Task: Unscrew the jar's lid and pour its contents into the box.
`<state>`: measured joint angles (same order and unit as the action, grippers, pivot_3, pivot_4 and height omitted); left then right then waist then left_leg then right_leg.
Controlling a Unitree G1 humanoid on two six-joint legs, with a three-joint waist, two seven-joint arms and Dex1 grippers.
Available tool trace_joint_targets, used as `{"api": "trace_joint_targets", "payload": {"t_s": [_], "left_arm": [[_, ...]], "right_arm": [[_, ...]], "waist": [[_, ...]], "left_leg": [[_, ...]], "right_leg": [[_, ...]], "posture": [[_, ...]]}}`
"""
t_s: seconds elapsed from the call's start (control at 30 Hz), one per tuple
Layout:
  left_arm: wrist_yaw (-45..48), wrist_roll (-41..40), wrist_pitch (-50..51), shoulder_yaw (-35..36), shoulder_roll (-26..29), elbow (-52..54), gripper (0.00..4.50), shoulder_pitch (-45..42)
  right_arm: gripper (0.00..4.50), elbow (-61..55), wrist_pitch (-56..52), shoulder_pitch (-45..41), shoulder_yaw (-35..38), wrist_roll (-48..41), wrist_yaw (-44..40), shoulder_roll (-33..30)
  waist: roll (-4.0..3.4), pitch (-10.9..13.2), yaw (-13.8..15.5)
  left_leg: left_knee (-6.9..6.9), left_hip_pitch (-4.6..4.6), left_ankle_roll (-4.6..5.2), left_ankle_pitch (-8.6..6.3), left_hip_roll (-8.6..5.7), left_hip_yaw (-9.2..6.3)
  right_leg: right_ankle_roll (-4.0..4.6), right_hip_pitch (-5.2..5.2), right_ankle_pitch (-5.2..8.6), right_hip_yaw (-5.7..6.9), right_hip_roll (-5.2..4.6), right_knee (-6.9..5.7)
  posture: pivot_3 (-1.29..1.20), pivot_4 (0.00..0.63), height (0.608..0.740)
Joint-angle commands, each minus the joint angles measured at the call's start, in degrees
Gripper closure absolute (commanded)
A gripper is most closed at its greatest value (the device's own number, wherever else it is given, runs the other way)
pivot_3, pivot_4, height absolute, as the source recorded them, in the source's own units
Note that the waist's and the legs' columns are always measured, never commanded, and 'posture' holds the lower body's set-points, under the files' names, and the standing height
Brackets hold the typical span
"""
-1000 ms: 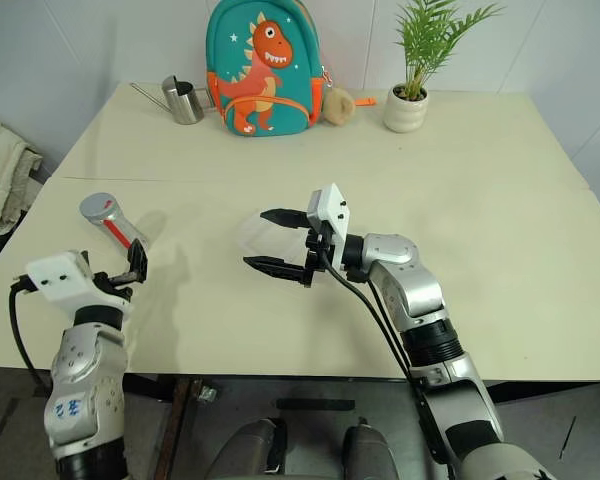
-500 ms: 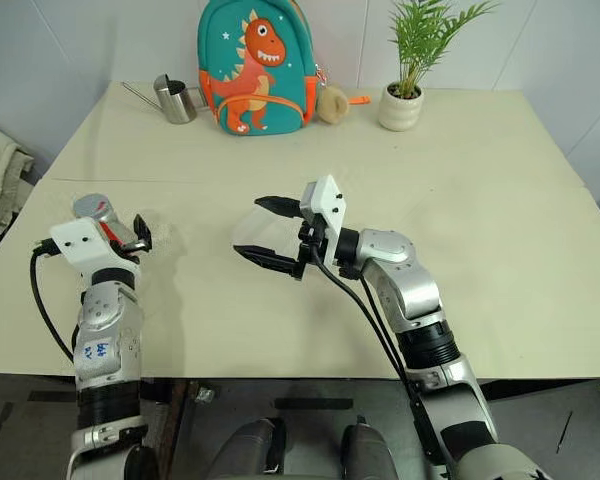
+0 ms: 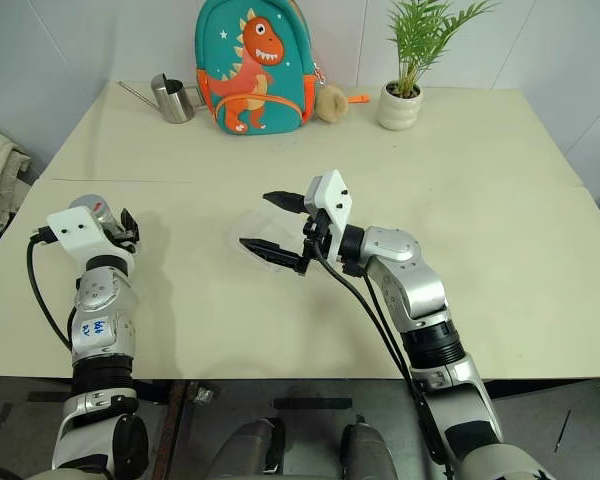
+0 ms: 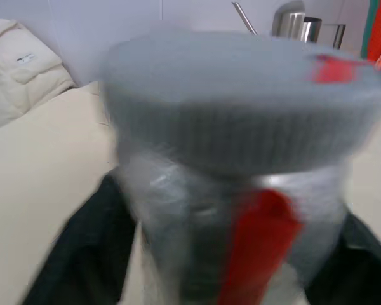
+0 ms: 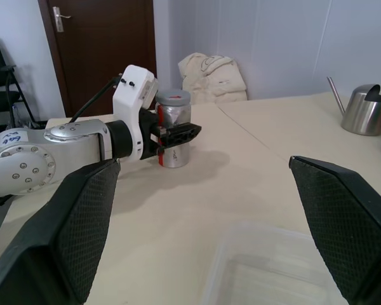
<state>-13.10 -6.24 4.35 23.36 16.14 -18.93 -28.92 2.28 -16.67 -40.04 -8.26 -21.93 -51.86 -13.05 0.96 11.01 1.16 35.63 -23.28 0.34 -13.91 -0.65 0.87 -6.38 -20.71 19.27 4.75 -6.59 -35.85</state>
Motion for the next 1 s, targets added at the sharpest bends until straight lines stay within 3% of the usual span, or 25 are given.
{"api": "trace_joint_targets", "payload": {"t_s": [0.03, 0.2, 0.33, 0.47, 0.57, 0.73, 1.0], "left_arm": [[1.0, 0.6, -1.5, -0.9, 1.3, 1.6, 2.45, -0.6], [5.5, 0.8, 0.8, -3.8, 3.4, 9.5, 2.6, 1.0], [14.6, -4.1, 7.5, -5.2, 6.9, 19.5, 2.6, 3.1], [39.0, -26.9, 29.5, -7.3, 18.2, 35.2, 2.6, 8.3], [42.8, -30.3, 34.9, -7.9, 22.8, 37.4, 2.6, 8.0], [46.9, -32.3, 38.7, -11.3, 23.6, 37.0, 2.6, 4.6], [50.0, -29.6, 36.9, -16.6, 21.4, 36.0, 2.6, 1.6]], "right_arm": [[0.0, -2.7, 0.9, 0.4, 1.3, -0.9, 0.6, 0.0], [0.0, -2.7, 1.4, 1.0, 1.2, -0.7, 1.2, 0.3], [0.0, -2.5, 0.8, 0.2, 2.1, -1.1, 1.8, -0.3], [0.0, -4.1, -10.9, -4.3, 3.5, -3.7, 5.2, -2.2], [0.0, -5.0, -16.1, -8.0, 3.5, -6.2, 5.6, -1.3], [0.0, -4.8, -19.4, -12.6, 0.6, -6.1, 5.9, 1.6], [0.0, -2.6, -20.2, -14.6, -2.5, -4.4, 7.8, 6.0]], "waist": [[0.01, 0.0, 0.0], [0.06, 0.0, 0.0], [0.07, 0.0, -0.6], [0.07, 0.0, -1.6], [0.03, 0.0, -2.1], [0.04, 0.0, -2.6], [0.05, 0.0, -2.7]], "left_leg": [[0.0, 0.0, 0.0, 0.0, 0.0, 0.01], [0.0, 0.0, 0.0, 0.0, 0.0, 0.04], [-0.03, -0.01, -0.03, -0.03, 0.05, 0.11], [-0.04, 0.0, -0.05, -0.04, 0.12, 0.15], [-0.04, 0.0, -0.13, -0.1, 0.26, 0.18], [-0.09, 0.03, -0.35, -0.13, 0.48, 0.07], [-0.15, -0.05, -0.23, -0.19, 0.43, 0.48]], "right_leg": [[0.0, 0.0, 0.0, 0.0, 0.0, 0.0], [0.0, -0.03, 0.0, -0.05, 0.0, 0.0], [0.0, -0.07, 0.0, -0.13, 0.01, 0.0], [0.01, -0.08, 0.0, -0.21, 0.02, 0.0], [0.1, -0.14, 0.01, -0.39, -0.06, 0.02], [0.38, -0.18, 0.08, -0.39, 0.11, -0.07], [0.35, -0.49, 0.07, -0.47, 0.14, -0.12]], "posture": [[0.0, 0.15, 0.74], [0.0, 0.15, 0.74], [0.0, 0.15, 0.74], [0.0, 0.15, 0.74], [0.0, 0.15, 0.74], [0.0, 0.15, 0.74], [0.0, 0.15, 0.74]]}}
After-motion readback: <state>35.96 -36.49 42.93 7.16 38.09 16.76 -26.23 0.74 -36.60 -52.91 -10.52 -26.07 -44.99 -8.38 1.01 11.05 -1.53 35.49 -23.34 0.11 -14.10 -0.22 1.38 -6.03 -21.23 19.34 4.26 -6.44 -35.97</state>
